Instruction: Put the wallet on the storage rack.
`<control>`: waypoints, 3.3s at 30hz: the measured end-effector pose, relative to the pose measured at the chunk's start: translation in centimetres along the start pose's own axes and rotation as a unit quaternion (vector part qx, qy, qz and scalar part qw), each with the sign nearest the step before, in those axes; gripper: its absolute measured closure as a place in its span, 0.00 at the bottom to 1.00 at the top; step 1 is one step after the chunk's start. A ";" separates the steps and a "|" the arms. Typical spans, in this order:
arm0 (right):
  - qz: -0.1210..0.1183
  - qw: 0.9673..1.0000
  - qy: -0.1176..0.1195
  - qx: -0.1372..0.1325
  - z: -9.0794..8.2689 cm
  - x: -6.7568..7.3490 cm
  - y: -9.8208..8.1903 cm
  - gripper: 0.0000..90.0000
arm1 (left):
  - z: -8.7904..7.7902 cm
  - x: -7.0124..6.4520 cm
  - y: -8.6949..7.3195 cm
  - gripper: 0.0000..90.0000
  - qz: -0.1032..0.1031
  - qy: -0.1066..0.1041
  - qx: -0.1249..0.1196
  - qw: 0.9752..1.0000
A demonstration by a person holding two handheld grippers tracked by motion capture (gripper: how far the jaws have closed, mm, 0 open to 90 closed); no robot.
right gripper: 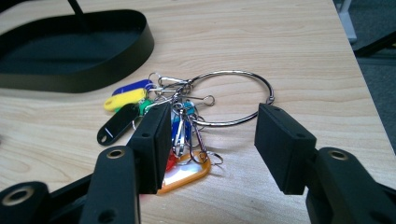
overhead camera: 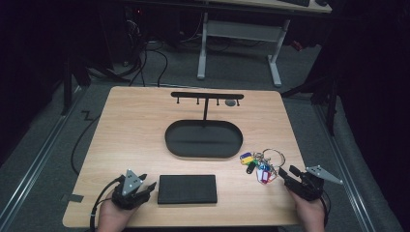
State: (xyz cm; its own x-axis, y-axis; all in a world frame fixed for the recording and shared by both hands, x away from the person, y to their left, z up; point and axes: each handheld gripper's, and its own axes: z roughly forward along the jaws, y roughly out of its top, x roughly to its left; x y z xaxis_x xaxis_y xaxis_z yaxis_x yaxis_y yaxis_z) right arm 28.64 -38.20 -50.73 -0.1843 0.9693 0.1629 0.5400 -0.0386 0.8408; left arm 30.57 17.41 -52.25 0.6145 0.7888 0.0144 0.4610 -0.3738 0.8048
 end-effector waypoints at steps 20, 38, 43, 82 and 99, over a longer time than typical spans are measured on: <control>-0.055 0.998 0.016 0.011 0.4 1.5 -0.3 0.50 | 0.0 -0.5 0.4 0.69 0.028 0.008 -0.005 1.000; -0.177 0.972 0.134 0.081 3.2 10.7 -0.4 0.99 | -0.4 -1.7 -0.4 0.99 0.032 -0.024 0.042 0.998; -0.231 0.951 0.172 0.107 4.8 14.3 -0.8 1.00 | -0.5 -3.0 -0.7 1.00 0.051 -0.028 0.052 0.997; -0.188 0.970 0.139 0.064 7.0 13.3 1.8 0.78 | -1.4 -9.9 -0.5 0.88 0.150 -0.062 0.058 0.985; -0.098 0.993 0.050 0.034 1.4 5.4 -0.9 0.63 | 1.2 -5.8 3.3 0.65 0.117 -0.051 0.010 0.992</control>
State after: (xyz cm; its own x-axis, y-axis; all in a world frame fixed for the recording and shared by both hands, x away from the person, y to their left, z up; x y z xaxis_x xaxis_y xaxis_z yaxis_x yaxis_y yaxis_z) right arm 28.33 -32.57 -51.37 -0.3695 0.9277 0.0528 0.5397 0.1680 0.8249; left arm 29.33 11.04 -50.41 0.7677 0.6258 0.1381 0.3102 -0.5514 0.7744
